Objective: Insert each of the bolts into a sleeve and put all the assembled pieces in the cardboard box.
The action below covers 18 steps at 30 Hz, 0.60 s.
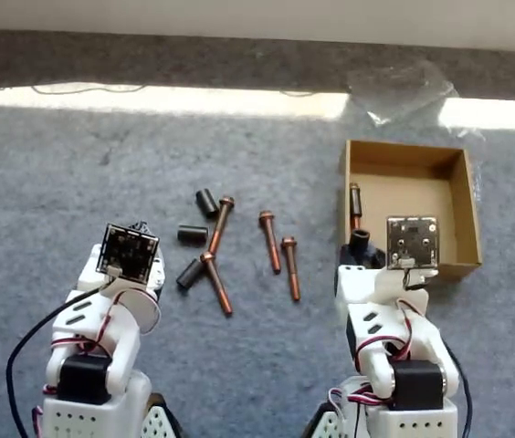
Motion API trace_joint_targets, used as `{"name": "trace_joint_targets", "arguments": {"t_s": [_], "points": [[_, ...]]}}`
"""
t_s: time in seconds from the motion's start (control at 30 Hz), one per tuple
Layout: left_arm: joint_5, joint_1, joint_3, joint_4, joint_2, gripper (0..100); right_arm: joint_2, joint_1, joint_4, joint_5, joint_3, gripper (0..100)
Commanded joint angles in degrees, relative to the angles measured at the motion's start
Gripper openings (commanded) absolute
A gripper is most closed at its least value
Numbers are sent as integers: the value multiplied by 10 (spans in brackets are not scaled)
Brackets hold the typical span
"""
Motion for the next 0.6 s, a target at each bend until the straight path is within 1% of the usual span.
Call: {"name": "trace_joint_targets", "arguments": {"t_s": [0.0,0.27,0.4,0.5,0.57], "points": [[-4,12,-83,56,-4,21,-4,10,-25,-7,2,5],[-4,11,-167,119,-4,21,-5,10,-25,-24,4,5],[-4,11,-177,126,-4,21,-5,11,-25,-25,4,5],[-33,11,-190,126,-3,21,-12,11,-23,-26,5,5],[-40,7,-205,127,-3,21,-42,11,-20,-26,8,5]]}}
